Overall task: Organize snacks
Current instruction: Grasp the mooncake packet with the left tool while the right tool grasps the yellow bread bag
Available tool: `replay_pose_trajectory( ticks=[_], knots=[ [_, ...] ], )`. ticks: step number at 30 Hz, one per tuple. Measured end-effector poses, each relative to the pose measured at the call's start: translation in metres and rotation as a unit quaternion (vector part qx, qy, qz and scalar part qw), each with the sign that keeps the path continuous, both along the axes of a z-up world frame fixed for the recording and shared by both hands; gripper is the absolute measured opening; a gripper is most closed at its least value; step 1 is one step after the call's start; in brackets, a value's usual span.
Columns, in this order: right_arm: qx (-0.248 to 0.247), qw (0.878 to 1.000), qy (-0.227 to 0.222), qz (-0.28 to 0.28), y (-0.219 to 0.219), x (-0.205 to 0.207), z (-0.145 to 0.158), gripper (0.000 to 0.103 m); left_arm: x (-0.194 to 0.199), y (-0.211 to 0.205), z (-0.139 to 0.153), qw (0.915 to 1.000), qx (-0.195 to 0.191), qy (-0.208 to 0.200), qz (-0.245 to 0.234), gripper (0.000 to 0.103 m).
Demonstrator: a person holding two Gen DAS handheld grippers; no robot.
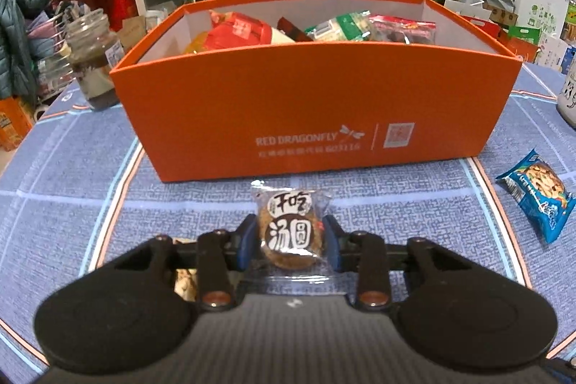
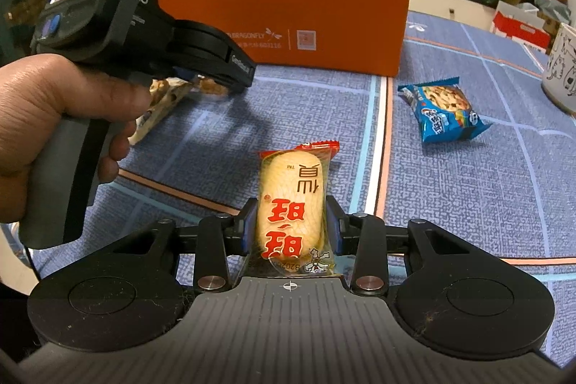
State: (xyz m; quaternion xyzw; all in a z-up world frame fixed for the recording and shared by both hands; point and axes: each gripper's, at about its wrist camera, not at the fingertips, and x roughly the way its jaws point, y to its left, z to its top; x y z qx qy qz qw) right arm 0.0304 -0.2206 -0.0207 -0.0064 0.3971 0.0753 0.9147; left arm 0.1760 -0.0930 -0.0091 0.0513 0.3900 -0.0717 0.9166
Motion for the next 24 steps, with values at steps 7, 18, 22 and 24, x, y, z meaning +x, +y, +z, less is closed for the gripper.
replay_pose_trajectory(
  ticks=[7,18,22,24],
  knots=[
    [0.002,1.000,0.000,-0.002,-0.002,0.001,0.000,0.022,-0.006,0.000,0.002,0.9999,0.007,-0.005,-0.007,0.034],
    [-0.011,1.000,-0.018,-0.012,-0.004,0.000,0.009,0.021,-0.019,0.006,0.021,0.9995,0.002,-0.026,-0.020,0.034],
    [-0.022,0.999,-0.023,-0.019,-0.004,0.000,0.017,0.021,-0.023,0.008,0.024,0.9994,0.003,-0.026,-0.024,0.034],
    [-0.026,0.999,-0.020,-0.028,-0.005,0.001,0.019,0.021,-0.026,0.010,0.025,0.9993,0.002,-0.028,-0.023,0.034]
  ],
)
